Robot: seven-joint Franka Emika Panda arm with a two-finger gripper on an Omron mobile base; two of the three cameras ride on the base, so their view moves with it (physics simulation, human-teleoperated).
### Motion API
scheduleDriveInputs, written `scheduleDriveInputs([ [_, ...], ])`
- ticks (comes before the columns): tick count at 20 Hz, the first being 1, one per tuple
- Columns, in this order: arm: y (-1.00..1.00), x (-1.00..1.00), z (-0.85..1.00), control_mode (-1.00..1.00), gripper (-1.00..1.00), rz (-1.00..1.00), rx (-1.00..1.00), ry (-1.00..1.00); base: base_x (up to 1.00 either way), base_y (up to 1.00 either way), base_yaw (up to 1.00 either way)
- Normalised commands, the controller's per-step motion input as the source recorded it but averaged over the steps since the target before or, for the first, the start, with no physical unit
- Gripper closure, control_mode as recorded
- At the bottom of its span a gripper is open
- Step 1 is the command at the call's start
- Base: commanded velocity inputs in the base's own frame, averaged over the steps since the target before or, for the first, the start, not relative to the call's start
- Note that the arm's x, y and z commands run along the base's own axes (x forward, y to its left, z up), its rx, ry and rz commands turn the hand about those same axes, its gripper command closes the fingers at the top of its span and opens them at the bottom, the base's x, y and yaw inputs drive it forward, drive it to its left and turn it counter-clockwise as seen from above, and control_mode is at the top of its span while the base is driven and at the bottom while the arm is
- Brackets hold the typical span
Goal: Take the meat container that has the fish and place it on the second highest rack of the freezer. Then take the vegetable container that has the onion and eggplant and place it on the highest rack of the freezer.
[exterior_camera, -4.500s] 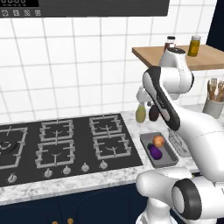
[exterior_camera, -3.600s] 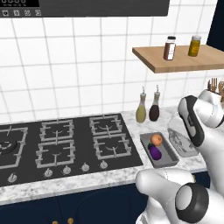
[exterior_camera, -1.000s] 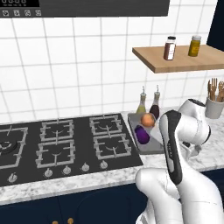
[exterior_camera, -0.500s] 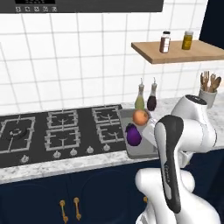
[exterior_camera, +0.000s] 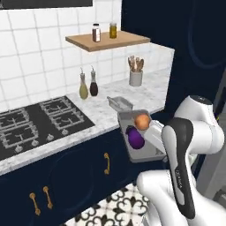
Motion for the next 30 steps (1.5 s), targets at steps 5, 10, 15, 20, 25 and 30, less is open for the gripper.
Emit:
scheduleDriveInputs([
  [5, 0.00, 0.00, 0.00, 1.00, 1.00, 0.00, 0.00, 0.00, -1.00, 0.92, -0.62],
  [10, 0.00, 0.00, 0.00, 1.00, 1.00, 0.00, 0.00, 0.00, -0.70, 0.43, -0.89],
  [15, 0.00, 0.00, 0.00, 1.00, 1.00, 0.00, 0.00, 0.00, -0.54, 0.18, -0.95],
  [20, 0.00, 0.00, 0.00, 1.00, 1.00, 0.00, 0.00, 0.00, -0.45, -0.21, -0.85],
  [25, 0.00, 0.00, 0.00, 1.00, 1.00, 0.00, 0.00, 0.00, 0.46, -1.00, -0.23],
  [30, 0.00, 0.00, 0.00, 1.00, 1.00, 0.00, 0.00, 0.00, 0.88, -0.82, 0.04],
])
